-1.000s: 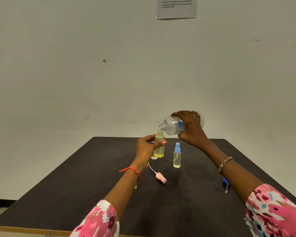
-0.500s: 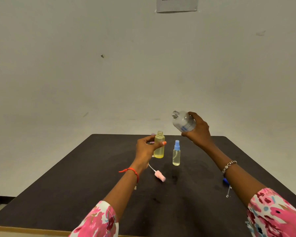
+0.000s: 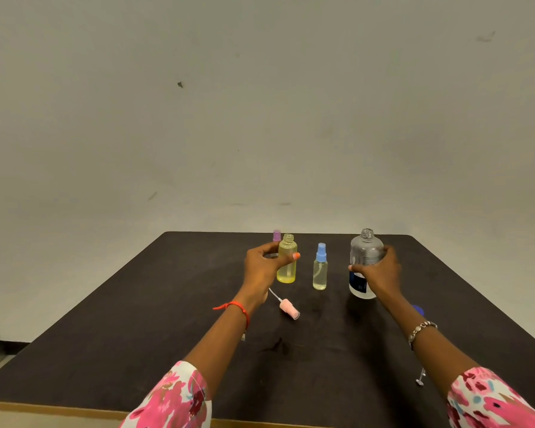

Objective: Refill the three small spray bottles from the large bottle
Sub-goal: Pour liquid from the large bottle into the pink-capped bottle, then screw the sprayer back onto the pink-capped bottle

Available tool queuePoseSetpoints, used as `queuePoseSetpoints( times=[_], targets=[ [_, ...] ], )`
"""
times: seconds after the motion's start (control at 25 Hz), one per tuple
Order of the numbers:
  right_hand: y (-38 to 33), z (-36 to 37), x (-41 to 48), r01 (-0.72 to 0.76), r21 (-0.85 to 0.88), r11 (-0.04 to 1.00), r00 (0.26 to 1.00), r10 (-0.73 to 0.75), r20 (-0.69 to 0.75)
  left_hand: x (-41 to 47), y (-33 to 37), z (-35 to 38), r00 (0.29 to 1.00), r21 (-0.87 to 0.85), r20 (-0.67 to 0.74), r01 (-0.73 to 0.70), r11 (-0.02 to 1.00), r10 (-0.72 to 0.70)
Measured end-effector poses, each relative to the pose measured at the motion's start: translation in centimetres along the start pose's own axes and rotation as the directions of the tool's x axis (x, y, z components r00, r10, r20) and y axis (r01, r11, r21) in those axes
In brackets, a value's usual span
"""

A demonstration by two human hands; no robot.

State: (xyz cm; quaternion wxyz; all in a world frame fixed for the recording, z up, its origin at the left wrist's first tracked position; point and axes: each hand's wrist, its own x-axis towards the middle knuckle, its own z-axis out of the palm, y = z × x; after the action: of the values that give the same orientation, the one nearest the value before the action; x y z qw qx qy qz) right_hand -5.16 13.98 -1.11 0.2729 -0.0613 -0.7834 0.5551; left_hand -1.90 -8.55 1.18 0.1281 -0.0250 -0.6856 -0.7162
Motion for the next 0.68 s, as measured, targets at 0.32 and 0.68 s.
queuePoseSetpoints(
  times=[0.32, 0.68],
  targets=[
    [0.8, -0.2, 0.3, -0.065, -0.051, 0.997, 0.997, 0.066, 0.034, 0.0, -0.1, -0.2, 1.0, 0.002, -0.018, 0.017, 1.0, -0.017],
    [-1.6, 2.9, -1.1, 0.538, -0.269, 0.799, 0.835, -0.55, 0.035, 0.2, 0.2, -0.6, 0.999, -0.002, -0.041, 0.0, 1.0, 0.0]
  ],
)
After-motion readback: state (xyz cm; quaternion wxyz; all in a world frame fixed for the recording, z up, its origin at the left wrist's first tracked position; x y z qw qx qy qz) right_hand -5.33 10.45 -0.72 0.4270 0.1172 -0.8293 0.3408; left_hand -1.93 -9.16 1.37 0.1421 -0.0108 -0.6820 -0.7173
